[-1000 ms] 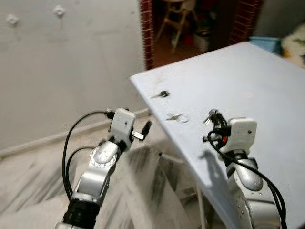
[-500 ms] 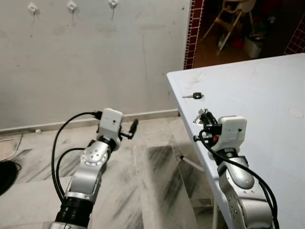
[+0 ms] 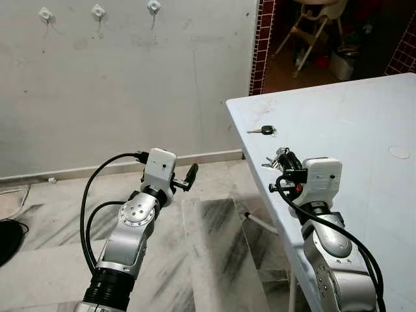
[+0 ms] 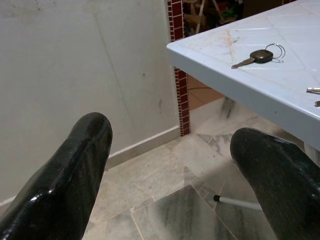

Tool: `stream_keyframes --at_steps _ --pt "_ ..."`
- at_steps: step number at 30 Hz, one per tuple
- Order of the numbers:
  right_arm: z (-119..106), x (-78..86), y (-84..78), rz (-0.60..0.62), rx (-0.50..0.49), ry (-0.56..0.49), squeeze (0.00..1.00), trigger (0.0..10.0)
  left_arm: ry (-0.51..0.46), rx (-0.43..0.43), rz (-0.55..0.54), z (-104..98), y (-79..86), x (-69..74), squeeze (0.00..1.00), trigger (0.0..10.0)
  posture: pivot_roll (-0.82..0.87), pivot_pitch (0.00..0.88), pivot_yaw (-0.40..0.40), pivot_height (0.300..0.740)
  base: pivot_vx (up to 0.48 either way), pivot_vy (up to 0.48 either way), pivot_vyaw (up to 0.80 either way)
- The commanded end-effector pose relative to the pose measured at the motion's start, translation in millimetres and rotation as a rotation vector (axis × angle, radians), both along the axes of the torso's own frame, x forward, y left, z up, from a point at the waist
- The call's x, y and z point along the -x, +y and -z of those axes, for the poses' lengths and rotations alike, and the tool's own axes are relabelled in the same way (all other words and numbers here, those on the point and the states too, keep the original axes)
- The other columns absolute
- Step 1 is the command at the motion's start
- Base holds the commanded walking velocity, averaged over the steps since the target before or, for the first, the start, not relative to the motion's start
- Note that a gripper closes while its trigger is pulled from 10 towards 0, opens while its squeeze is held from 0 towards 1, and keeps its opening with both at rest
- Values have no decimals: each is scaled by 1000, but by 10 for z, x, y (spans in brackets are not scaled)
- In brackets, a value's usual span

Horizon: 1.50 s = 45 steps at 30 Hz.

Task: Hang keys on a hook

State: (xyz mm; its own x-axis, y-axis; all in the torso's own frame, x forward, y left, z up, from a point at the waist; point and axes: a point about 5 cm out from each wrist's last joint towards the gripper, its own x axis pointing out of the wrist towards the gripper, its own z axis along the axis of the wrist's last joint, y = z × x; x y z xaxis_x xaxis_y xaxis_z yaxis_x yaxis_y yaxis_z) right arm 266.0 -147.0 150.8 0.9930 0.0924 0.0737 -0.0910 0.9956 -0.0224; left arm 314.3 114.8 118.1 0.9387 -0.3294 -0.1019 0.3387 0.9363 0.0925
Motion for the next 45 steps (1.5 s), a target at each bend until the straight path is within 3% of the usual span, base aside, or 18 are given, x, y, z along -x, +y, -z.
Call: stream_keyframes --at_steps 1,7,9,10,12,21,23,24,25,27,29,30,31,33,38,41,42,45 --pt "-4 -11 11 0 4 5 0 10000 5 -9 -8 -10 36 -13 0 10000 14 0 46 740 0 0 0" --pt "1 -22 20 -7 10 8 0 10000 2 -17 -1 -8 23 -13 0 10000 14 0 46 740 0 0 0" --pt "110 -69 -104 75 188 71 0 10000 1 -20 1 -10 23 -15 0 10000 18 0 44 740 0 0 0" --pt "133 -75 -120 75 216 85 0 10000 0 -20 1 -11 23 -15 0 10000 18 0 44 740 0 0 0" --pt "82 -92 -231 144 337 45 0 10000 -1 -22 2 -12 20 -15 0 10000 23 0 41 740 0 0 0" --pt "-178 -151 -415 221 407 -87 0 10000 -2 -23 2 -11 19 -22 0 10000 25 0 41 740 0 0 0" --pt "-145 -166 -413 178 362 -48 0 10000 -3 -21 0 -13 18 -25 0 10000 23 0 41 740 0 0 0" --pt "-13 -178 -312 38 365 48 0 10000 -2 -21 -1 -10 21 -25 0 10000 23 0 41 740 0 0 0" --pt "-45 -175 -382 99 455 14 0 10000 -2 -19 0 -10 19 -20 0 10000 22 0 43 740 0 0 0" --pt "-74 -187 -486 166 374 29 0 10000 1 -19 5 -3 14 -12 0 10000 24 0 43 740 0 0 0" --pt "2 -195 -402 29 394 102 0 10000 5 -11 20 -2 2 -9 0 10000 23 0 44 740 0 0 0" --pt "25 -193 -395 1 485 111 0 10000 17 16 58 -10 -32 4 0 10000 23 0 44 740 0 0 0" --pt "25 -193 -395 1 485 111 0 10000 17 16 58 -10 -32 4 0 10000 23 0 44 740 0 0 0" --pt "-92 -234 -577 161 364 79 0 10000 54 109 225 -41 -212 91 0 10000 19 0 46 740 0 0 0" --pt "-35 -233 -532 98 451 100 0 10000 88 137 399 -70 -392 206 0 10000 21 0 46 740 0 0 0" --pt "-46 -247 -605 179 374 105 0 10000 126 129 463 -46 -459 265 0 10000 23 0 47 740 0 0 0" --pt "19 -226 -447 -2 405 149 0 10000 139 131 485 -34 -476 293 0 10000 22 0 48 740 0 0 0" --pt "2 -219 -421 -31 527 123 0 10000 156 137 500 -22 -482 315 0 10000 22 0 48 740 0 0 0"
